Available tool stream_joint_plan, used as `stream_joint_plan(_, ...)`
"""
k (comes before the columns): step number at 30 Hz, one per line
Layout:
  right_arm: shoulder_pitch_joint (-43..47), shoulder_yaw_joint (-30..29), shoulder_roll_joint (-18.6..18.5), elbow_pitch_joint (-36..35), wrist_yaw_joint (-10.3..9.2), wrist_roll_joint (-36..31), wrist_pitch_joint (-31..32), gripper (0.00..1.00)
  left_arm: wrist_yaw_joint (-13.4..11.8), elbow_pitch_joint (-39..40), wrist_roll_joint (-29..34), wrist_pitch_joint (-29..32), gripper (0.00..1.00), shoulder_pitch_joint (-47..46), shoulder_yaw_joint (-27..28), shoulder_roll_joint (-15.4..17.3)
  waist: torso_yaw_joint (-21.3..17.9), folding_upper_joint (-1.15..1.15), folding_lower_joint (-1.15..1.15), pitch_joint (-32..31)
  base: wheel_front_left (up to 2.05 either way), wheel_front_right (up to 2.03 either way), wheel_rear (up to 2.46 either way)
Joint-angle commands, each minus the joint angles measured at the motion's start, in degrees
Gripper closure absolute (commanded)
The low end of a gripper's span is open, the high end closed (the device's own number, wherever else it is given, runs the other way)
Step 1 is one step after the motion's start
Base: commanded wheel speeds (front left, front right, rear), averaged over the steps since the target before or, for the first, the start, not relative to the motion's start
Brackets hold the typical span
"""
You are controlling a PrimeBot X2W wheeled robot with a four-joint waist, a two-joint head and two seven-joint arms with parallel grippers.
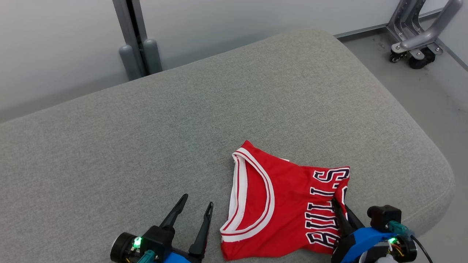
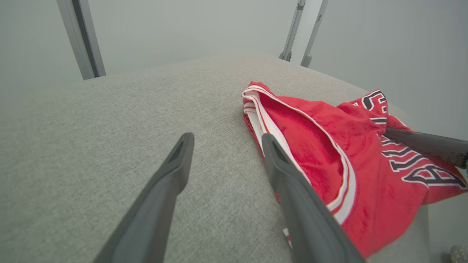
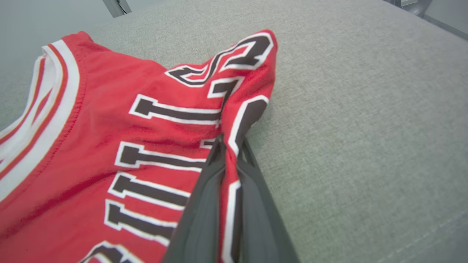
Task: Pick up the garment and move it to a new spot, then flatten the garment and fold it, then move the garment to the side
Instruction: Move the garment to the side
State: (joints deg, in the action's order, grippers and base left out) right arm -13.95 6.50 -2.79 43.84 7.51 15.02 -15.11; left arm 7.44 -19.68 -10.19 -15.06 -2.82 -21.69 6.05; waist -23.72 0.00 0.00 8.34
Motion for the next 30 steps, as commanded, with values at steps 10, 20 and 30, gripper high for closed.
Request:
stream_joint_plan(10,-9.05,-4.96,-0.24,-1.23,-0.03,-7.6,-0.05,1.0,0.06,0.78,-0.58,-0.15,0.0,-2.29,-1.7,3.75,3.18,0.0,0.0,5.12,0.0,0.0,0.0)
stream_joint_plan(20,-25.76,-27.66,-1.68,-0.88,-0.05,-30.44,4.23,1.0,0.06,2.08,-1.62,-0.14,0.0,-6.13,-0.03,8.63,10.52,0.0,0.0,13.34,0.0,0.0,0.0)
stream_joint_plan(30,-32.17,-50.92,-3.89,-12.97,-0.04,-49.71,13.23,1.0,-0.05,2.46,-2.87,0.05,0.0,-7.67,1.86,11.4,15.86,0.0,0.0,16.91,0.0,0.0,0.0)
